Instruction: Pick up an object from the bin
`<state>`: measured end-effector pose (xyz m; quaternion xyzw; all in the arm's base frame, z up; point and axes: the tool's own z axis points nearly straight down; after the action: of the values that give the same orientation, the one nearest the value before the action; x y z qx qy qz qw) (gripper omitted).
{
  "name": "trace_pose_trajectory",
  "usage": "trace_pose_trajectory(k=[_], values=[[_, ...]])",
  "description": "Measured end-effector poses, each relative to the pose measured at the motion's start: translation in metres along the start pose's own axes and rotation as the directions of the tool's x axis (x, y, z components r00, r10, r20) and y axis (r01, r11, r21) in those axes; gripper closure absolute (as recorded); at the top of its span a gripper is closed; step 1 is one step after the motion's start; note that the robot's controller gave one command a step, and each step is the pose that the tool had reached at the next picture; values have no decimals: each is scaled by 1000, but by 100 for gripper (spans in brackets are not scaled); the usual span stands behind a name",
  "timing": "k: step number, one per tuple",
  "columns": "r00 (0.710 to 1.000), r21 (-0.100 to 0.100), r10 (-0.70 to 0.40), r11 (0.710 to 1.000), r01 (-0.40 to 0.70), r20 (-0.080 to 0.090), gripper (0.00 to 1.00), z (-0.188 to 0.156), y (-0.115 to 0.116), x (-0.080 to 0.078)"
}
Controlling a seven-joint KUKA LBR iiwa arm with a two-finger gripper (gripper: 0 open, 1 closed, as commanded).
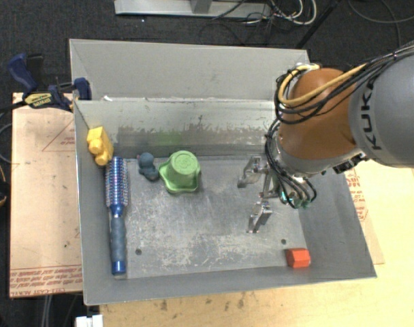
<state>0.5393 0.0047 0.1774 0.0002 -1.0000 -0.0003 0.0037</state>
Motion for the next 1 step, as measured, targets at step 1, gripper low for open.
trace_pose_trajectory(k=[1], values=[[999,-2,-34,999,34,13,0,37,62,-109]])
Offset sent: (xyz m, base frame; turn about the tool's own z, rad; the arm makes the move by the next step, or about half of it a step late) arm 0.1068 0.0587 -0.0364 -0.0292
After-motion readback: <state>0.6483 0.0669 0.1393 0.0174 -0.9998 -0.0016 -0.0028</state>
